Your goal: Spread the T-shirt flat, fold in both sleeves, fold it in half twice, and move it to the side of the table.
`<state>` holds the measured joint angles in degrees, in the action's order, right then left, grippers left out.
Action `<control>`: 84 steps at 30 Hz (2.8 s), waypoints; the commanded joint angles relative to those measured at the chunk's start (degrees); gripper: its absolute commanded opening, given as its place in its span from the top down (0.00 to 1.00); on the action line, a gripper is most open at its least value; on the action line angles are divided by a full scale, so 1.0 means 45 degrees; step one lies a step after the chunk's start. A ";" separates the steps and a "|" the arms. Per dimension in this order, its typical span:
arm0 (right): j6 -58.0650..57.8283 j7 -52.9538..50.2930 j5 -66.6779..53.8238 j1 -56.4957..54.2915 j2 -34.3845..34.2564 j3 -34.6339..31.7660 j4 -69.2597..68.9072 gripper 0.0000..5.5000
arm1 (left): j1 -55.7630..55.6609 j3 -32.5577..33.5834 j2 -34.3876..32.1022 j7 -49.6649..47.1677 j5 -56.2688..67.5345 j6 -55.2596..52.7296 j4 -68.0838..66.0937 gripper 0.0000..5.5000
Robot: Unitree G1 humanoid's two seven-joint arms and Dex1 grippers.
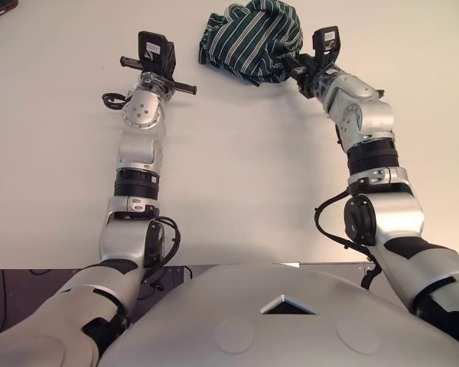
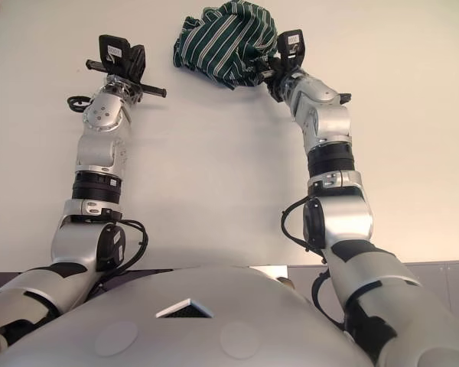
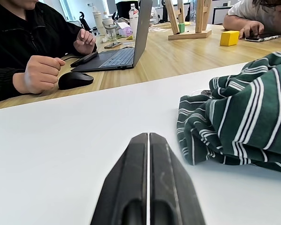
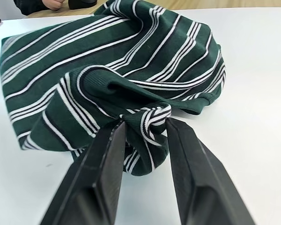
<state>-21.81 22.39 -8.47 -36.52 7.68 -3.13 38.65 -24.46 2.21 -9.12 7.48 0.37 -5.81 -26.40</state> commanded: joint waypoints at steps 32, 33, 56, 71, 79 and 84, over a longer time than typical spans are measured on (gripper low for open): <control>-0.2847 1.0463 -0.4940 -0.0085 0.6158 -0.0288 -0.6380 1.00 | 0.0171 0.1042 -0.1368 0.0025 0.0111 -0.0413 0.0828 1.00; -0.2457 1.0816 -0.4473 -0.0002 0.6726 -0.0156 -0.5606 1.00 | 0.0197 0.1055 -0.1378 0.0030 0.0110 -0.0424 0.0850 1.00; 0.5318 0.0630 0.4724 -0.3629 -0.0568 0.4525 0.6458 1.00 | -0.0122 0.0633 -0.1130 0.0091 -0.0021 -0.0302 0.0341 1.00; 0.6972 1.5273 0.2484 0.0602 0.5840 0.7022 -0.0084 1.00 | -0.0056 0.0754 -0.1396 0.0014 0.0025 -0.0238 0.0635 1.00; 0.4728 1.2310 0.0192 -0.2839 0.4871 0.2939 0.2620 1.00 | -0.1700 -0.1263 -0.0865 0.5471 0.1153 -0.0203 -0.0415 1.00; 0.4125 1.1534 0.0055 -0.3125 0.4663 0.2140 0.3214 1.00 | -0.3061 -0.3048 0.0650 0.7335 0.0798 -0.1286 -0.2334 1.00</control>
<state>-3.03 74.65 -8.73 -50.45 29.52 6.77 52.85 -35.04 -9.78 -6.90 39.57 5.40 -9.52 -33.71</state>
